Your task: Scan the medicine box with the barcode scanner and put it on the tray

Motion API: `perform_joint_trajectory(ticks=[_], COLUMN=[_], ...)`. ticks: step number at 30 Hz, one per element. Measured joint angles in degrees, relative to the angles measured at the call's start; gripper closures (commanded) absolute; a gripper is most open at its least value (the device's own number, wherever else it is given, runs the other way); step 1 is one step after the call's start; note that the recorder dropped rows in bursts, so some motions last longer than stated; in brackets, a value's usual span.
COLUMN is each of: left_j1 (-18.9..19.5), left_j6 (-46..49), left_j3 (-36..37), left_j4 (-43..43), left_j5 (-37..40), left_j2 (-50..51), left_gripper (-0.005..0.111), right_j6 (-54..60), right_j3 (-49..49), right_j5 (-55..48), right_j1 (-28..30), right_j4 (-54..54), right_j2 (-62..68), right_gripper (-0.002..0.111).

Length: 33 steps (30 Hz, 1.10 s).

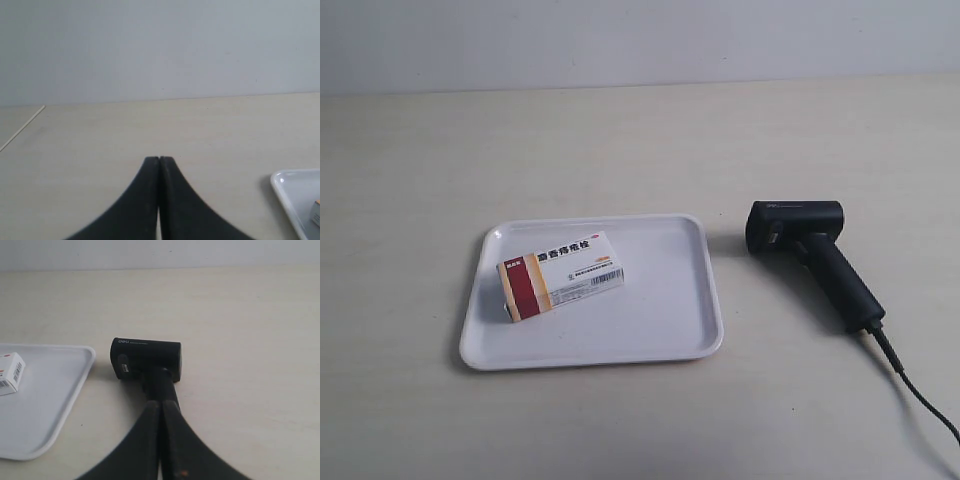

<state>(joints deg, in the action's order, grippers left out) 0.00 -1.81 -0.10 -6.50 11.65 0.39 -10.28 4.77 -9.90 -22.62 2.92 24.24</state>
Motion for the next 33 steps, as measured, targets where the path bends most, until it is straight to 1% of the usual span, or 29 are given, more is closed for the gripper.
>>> perform_joint_trajectory(ticks=[11,15,21,26,33], left_j1=[0.0,0.0,0.0,0.0,0.0], left_j6=[0.0,0.0,0.0,0.0,0.0], left_j3=[0.0,0.0,0.0,0.1,0.1], left_j4=[0.0,0.0,0.0,0.0,0.0], left_j5=[0.2,0.3,0.3,0.3,0.3], left_j2=[0.0,0.0,0.0,0.0,0.0], left_gripper=[0.105,0.105,0.105,0.105,0.105], right_j6=[0.0,0.0,4.0,4.6,4.6], right_j3=[0.0,0.0,-4.1,-4.5,-4.5], right_j5=[0.0,0.2,4.0,4.1,4.1], right_j1=[0.0,0.0,0.0,0.0,0.6], right_j4=[0.0,-2.5,-5.7,-7.3,-7.5], right_j2=[0.0,-0.5,-5.2,-9.4,-11.7], right_gripper=[0.108,0.108,0.108,0.108,0.108])
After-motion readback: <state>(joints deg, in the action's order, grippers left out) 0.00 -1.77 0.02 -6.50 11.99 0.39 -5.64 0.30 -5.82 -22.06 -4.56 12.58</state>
